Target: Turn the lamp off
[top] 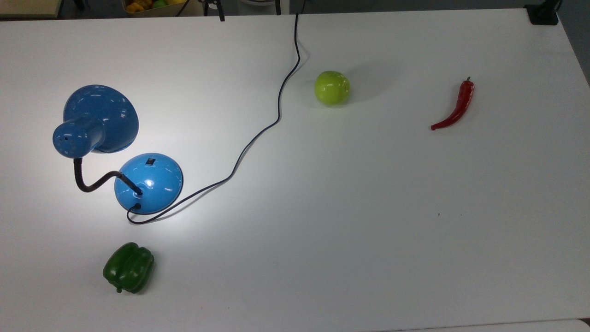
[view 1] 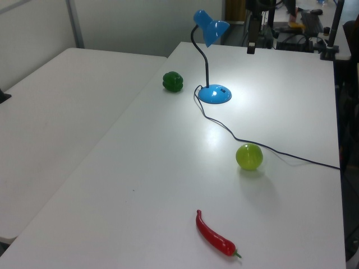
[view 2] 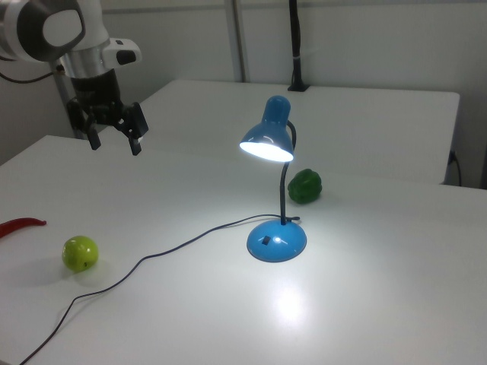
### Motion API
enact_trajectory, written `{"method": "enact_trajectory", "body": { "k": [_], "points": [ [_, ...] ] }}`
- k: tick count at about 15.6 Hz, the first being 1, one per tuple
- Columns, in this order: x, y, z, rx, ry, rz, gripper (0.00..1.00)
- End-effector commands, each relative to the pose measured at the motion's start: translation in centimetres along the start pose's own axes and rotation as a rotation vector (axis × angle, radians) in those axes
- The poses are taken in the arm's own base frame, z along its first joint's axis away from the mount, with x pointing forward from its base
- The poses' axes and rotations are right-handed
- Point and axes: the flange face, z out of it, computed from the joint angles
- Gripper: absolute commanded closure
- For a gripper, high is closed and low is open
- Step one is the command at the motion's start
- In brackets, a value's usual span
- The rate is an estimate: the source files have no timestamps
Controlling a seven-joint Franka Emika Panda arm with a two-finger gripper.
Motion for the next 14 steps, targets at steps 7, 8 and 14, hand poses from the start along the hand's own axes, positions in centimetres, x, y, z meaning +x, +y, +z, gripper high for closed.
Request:
{"method": "enact_trajectory", "body": {
  "k": [7,8,14],
  "points": [
    [-0.03,-0.29,-0.21,0.023,0.015,-0.016,0.00],
    [-0.03,0.18,-0.08,0.027,0.014,-0.007,0.00],
    [0.07,0.18,-0.05,0.027,0.019,-0.059,0.00]
  ]
}}
